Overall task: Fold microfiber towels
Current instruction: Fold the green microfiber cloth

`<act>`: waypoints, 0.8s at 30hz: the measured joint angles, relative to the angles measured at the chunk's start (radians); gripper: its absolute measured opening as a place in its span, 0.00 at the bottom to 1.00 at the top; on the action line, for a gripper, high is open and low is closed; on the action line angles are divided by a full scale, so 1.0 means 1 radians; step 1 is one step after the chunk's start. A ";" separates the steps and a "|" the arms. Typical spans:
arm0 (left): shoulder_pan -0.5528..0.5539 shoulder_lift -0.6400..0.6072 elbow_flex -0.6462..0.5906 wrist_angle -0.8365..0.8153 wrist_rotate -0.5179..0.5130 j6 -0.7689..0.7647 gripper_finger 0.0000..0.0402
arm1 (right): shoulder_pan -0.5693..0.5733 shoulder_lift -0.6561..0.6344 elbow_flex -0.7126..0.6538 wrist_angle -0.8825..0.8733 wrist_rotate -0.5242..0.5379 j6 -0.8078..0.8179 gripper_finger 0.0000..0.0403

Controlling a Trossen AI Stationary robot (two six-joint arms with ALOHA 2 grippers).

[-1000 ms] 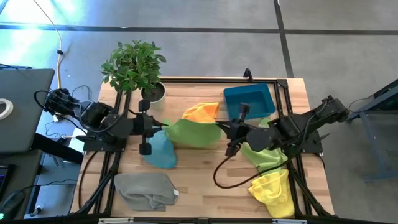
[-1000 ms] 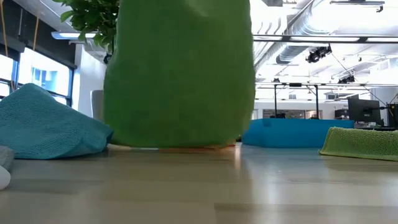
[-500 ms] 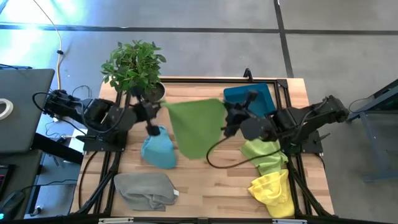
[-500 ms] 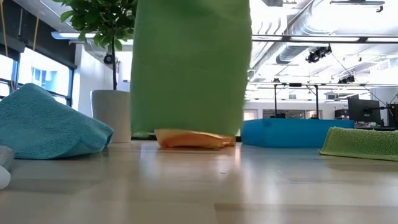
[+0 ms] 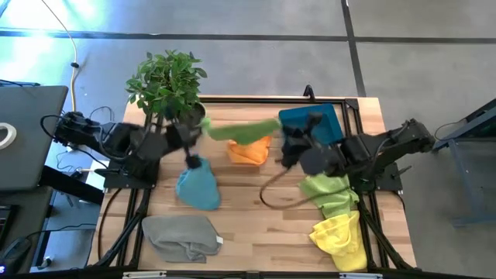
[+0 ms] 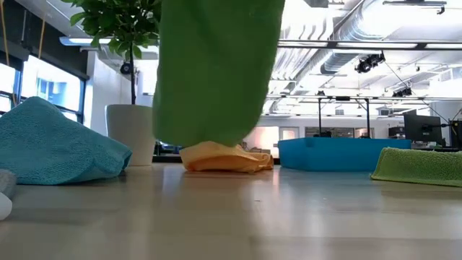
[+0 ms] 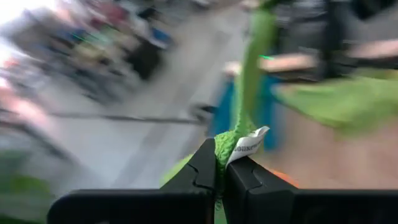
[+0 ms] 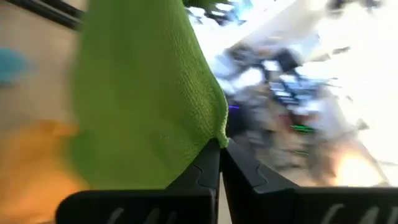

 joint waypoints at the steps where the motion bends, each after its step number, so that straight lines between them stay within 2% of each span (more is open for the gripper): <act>1: -0.020 0.005 -0.009 -0.040 0.049 -0.083 0.00 | 0.019 0.000 -0.009 -0.036 -0.062 0.088 0.00; 4: -0.084 0.030 -0.077 -0.116 0.176 -0.284 0.00 | 0.069 0.000 -0.082 -0.118 -0.241 0.337 0.00; 7: -0.145 0.085 -0.175 -0.066 0.224 -0.403 0.00 | 0.124 0.001 -0.200 -0.069 -0.293 0.472 0.00; 10: -0.192 0.173 -0.258 0.040 0.275 -0.482 0.00 | 0.169 0.001 -0.320 0.066 -0.340 0.534 0.00; 17: -0.257 0.403 -0.282 0.231 0.421 -0.535 0.00 | 0.222 0.001 -0.511 0.351 -0.594 0.665 0.00; 22: -0.265 0.502 -0.269 0.422 0.670 -0.504 0.00 | 0.246 0.009 -0.551 0.405 -0.702 0.762 0.00; 24: -0.263 0.521 -0.243 0.434 0.765 -0.501 0.00 | 0.252 0.024 -0.550 0.407 -0.740 0.788 0.00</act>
